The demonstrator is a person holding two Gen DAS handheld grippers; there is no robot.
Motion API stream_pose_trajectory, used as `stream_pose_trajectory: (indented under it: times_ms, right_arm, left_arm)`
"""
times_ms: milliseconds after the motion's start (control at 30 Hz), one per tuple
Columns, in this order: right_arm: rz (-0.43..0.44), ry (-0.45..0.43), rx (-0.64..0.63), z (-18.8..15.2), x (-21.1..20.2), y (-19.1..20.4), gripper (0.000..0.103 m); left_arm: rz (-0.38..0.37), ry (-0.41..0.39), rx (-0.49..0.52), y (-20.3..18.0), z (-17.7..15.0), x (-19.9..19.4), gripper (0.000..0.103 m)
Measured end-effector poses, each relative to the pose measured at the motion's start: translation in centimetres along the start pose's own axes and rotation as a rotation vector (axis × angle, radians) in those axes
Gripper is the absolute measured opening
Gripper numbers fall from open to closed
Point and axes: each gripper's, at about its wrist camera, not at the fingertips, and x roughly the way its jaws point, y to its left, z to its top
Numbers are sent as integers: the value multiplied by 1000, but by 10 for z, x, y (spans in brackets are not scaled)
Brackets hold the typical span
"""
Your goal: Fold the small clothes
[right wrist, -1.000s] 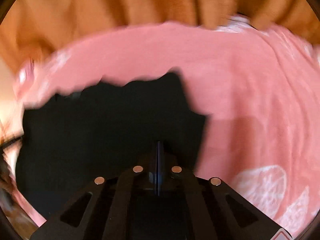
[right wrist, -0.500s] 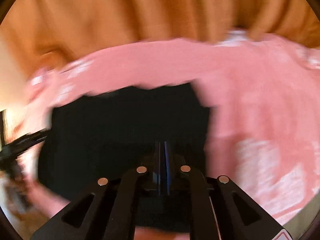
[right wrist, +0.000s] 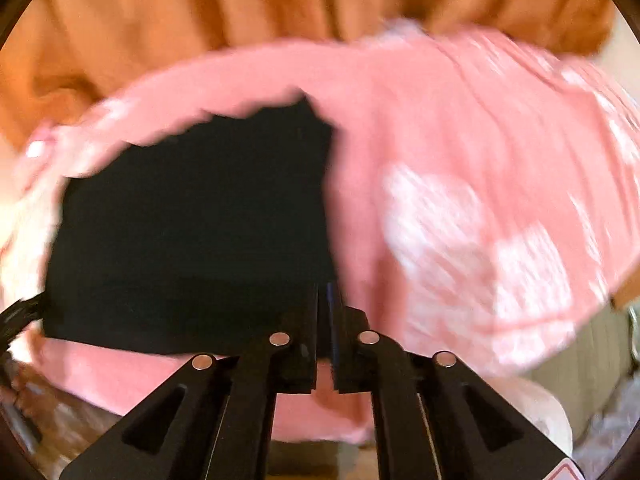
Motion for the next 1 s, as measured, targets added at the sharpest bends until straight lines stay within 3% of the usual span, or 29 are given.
stream_pose_trajectory:
  times_ms: [33, 100, 167, 233, 267, 333, 367, 400, 433, 467, 567, 700, 767, 867, 933, 1000]
  right_arm:
    - [72, -8, -27, 10, -2, 17, 6]
    - [192, -14, -92, 27, 2, 57, 6]
    - [255, -8, -148, 31, 15, 85, 6]
    - [286, 46, -196, 40, 46, 116, 6]
    - [294, 72, -205, 29, 52, 120, 6]
    - [281, 144, -216, 26, 84, 138, 5]
    - [288, 142, -212, 23, 93, 141, 2]
    - [300, 116, -204, 21, 93, 136, 2]
    - [314, 128, -193, 23, 95, 135, 2]
    - [340, 146, -160, 26, 97, 132, 2]
    - [393, 167, -111, 30, 93, 119, 6]
    - [406, 116, -44, 29, 65, 82, 13]
    - [419, 89, 32, 29, 51, 57, 14]
    - [399, 46, 143, 24, 30, 4, 21]
    - [363, 37, 199, 20, 21, -23, 23]
    - [324, 32, 240, 16, 9, -51, 23]
  left_arm:
    - [-27, -23, -25, 0, 10, -3, 64]
    - [-48, -36, -43, -4, 22, -1, 84]
    - [-135, 7, -53, -11, 31, 14, 88]
    - [-164, 85, -89, -12, 30, 36, 89]
    - [-157, 35, -77, -15, 29, 35, 92]
    - [-105, 46, -49, -23, 30, 37, 87]
    - [-101, 34, -52, -25, 29, 35, 69]
    - [-163, 48, -65, -25, 32, 34, 30]
    - [-228, 86, -93, -26, 34, 36, 11]
    - [-257, 100, -133, -28, 37, 33, 8]
    - [-296, -6, -51, -66, 45, -7, 6]
    - [-442, -86, 103, -159, 47, -60, 2]
    - [-516, -64, 199, -223, 37, -65, 3]
    - [-524, 36, 302, -297, 9, -32, 9]
    - [-471, 106, 337, -319, -20, -9, 11]
    - [-488, 117, 332, -307, -48, -8, 31]
